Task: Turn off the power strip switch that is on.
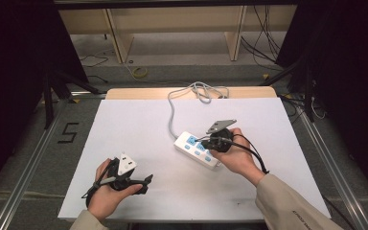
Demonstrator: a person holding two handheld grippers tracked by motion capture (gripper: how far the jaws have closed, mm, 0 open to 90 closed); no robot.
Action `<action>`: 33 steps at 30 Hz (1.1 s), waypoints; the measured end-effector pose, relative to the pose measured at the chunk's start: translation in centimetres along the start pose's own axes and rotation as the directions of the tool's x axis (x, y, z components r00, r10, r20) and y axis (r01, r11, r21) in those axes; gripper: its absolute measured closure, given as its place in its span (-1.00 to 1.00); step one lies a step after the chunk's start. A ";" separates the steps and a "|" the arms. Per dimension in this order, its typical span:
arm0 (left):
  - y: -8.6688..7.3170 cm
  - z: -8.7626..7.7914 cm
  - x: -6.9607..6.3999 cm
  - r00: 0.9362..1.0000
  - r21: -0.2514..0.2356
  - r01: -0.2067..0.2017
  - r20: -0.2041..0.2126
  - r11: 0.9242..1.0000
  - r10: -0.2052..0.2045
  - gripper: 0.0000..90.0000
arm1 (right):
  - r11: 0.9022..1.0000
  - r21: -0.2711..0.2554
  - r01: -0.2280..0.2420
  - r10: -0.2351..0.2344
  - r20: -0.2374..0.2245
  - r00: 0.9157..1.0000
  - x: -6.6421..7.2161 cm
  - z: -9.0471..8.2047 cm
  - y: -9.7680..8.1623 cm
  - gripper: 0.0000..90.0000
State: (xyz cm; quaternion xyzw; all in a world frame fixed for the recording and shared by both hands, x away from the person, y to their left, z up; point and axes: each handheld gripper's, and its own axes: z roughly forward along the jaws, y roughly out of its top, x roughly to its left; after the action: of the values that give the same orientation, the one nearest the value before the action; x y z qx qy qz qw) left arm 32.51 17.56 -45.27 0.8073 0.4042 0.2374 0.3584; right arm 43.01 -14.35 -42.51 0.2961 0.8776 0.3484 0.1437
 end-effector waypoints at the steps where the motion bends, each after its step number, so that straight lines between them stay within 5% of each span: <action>1: 0.0 0.0 0.0 1.000 -0.001 0.000 0.000 1.000 0.000 -0.80 | 1.000 0.000 -0.002 0.002 0.000 1.000 0.1 0.1 0.1 1.00; 33: 0.0 0.1 -0.1 1.000 -0.001 0.002 0.005 1.000 -0.002 -0.80 | 0.999 0.048 0.005 -0.004 -0.029 1.000 0.6 1.5 1.7 1.00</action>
State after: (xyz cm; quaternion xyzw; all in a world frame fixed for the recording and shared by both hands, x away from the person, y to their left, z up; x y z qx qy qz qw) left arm 32.54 17.46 -45.28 0.8073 0.4040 0.2353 0.3601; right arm 43.95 -12.22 -42.44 0.2926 0.8884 0.3310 0.1248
